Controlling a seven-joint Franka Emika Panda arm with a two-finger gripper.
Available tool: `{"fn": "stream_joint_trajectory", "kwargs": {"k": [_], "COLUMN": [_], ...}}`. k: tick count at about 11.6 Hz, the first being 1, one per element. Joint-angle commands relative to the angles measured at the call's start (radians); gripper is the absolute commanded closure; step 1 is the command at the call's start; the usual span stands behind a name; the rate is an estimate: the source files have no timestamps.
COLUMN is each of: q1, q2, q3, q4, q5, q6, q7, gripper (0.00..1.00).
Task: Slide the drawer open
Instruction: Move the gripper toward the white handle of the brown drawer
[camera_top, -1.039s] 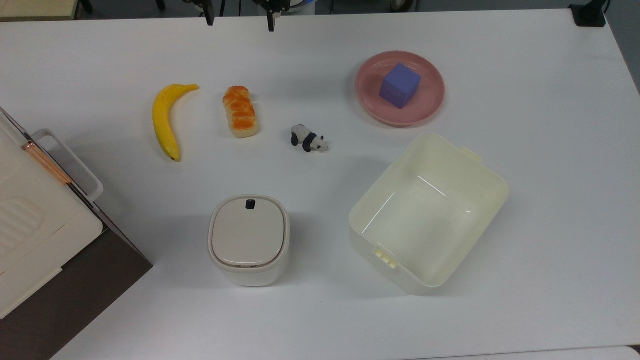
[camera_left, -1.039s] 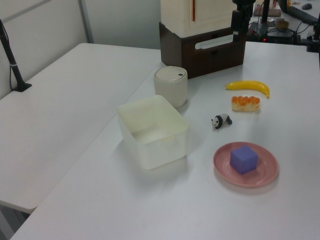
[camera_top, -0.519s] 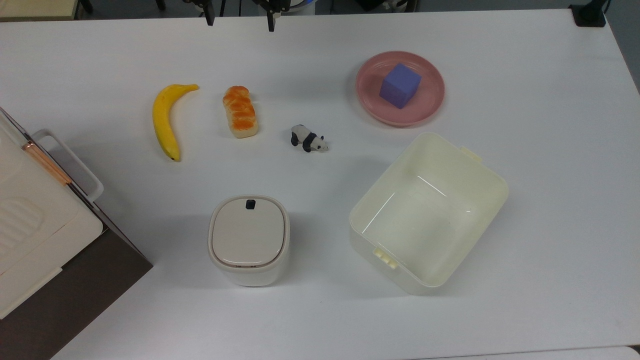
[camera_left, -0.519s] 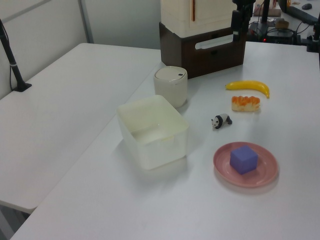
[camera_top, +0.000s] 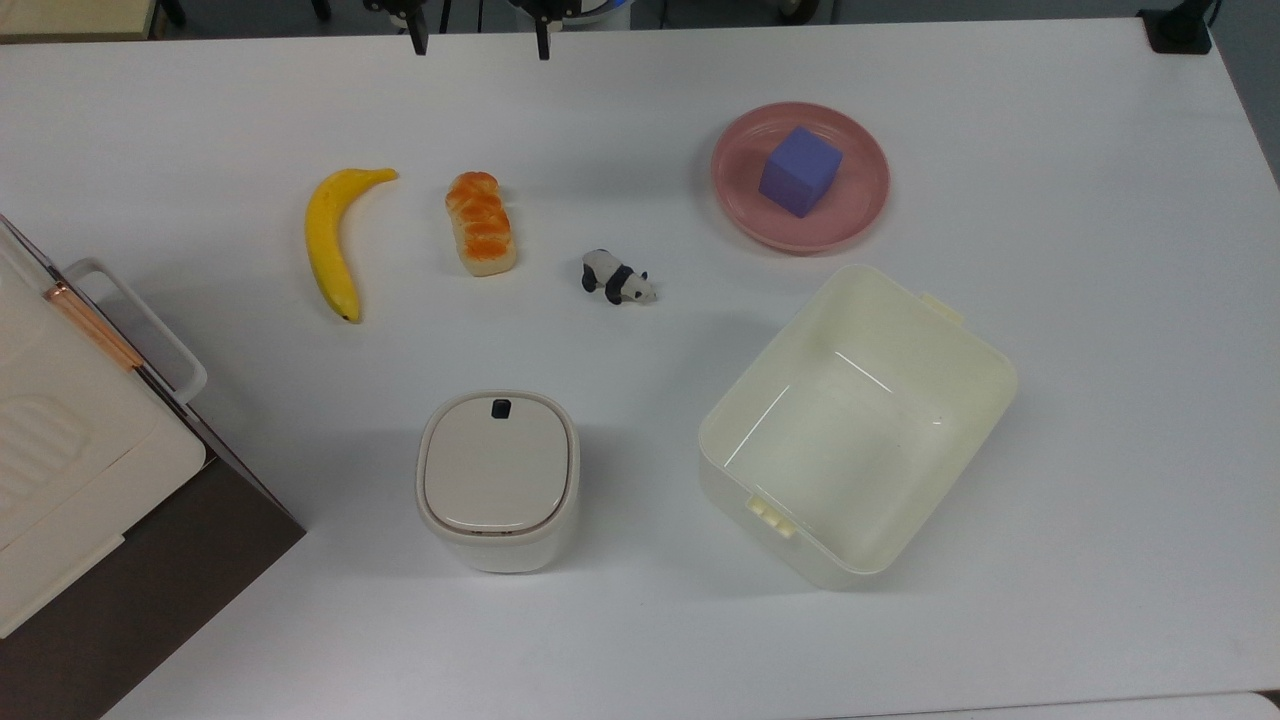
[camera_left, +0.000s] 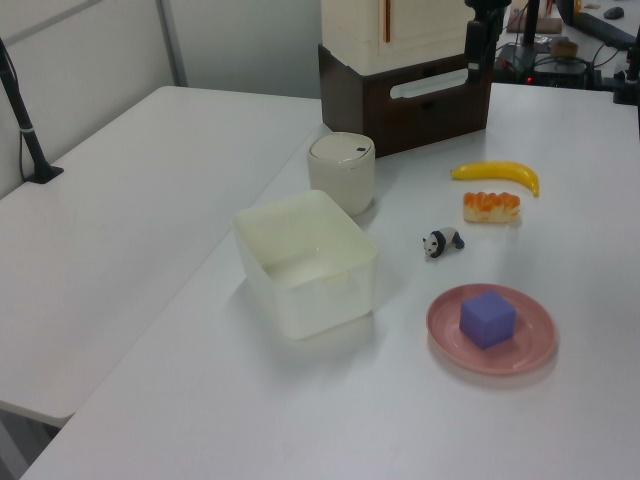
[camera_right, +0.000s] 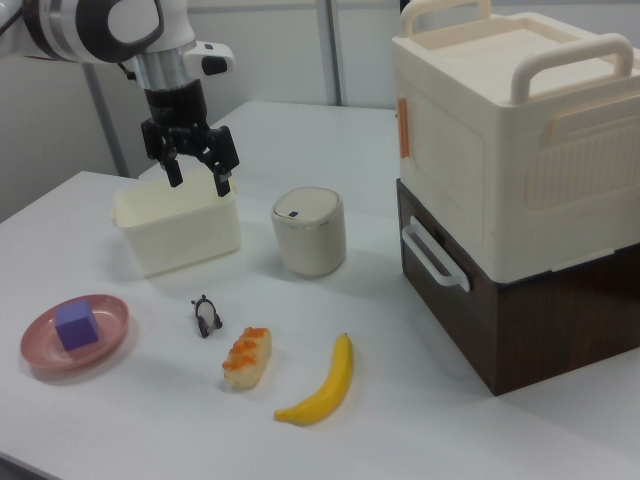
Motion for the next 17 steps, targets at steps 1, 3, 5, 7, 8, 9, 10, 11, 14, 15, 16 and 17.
{"fn": "stream_joint_trajectory", "kwargs": {"k": [1, 3, 5, 7, 8, 9, 10, 11, 14, 15, 16, 17], "q1": [-0.038, -0.06, -0.069, -0.107, -0.129, -0.15, -0.159, -0.175, -0.192, -0.201, -0.204, -0.219], "q2": [0.011, 0.028, 0.049, 0.095, 0.106, 0.118, 0.135, 0.144, 0.157, 0.157, 0.161, 0.173], "q3": [-0.008, -0.008, -0.008, -0.006, -0.006, -0.006, -0.006, -0.006, -0.006, -0.006, -0.006, -0.006], "q4": [-0.009, -0.009, -0.017, -0.017, -0.019, -0.02, -0.02, -0.022, -0.045, -0.051, -0.055, -0.06], "q5": [0.001, -0.03, -0.116, -0.147, -0.142, -0.139, -0.139, -0.144, -0.147, -0.148, -0.15, -0.151], "q6": [0.008, 0.032, 0.096, 0.177, 0.217, 0.243, 0.286, 0.342, 0.413, 0.415, 0.423, 0.464], "q7": [-0.273, -0.389, -0.447, -0.515, -0.573, -0.619, -0.627, -0.629, -0.673, -0.687, -0.713, -0.725], "gripper": [0.0, 0.0, 0.0, 0.0, 0.0, 0.0, 0.0, 0.0, 0.0, 0.0, 0.0, 0.0]}}
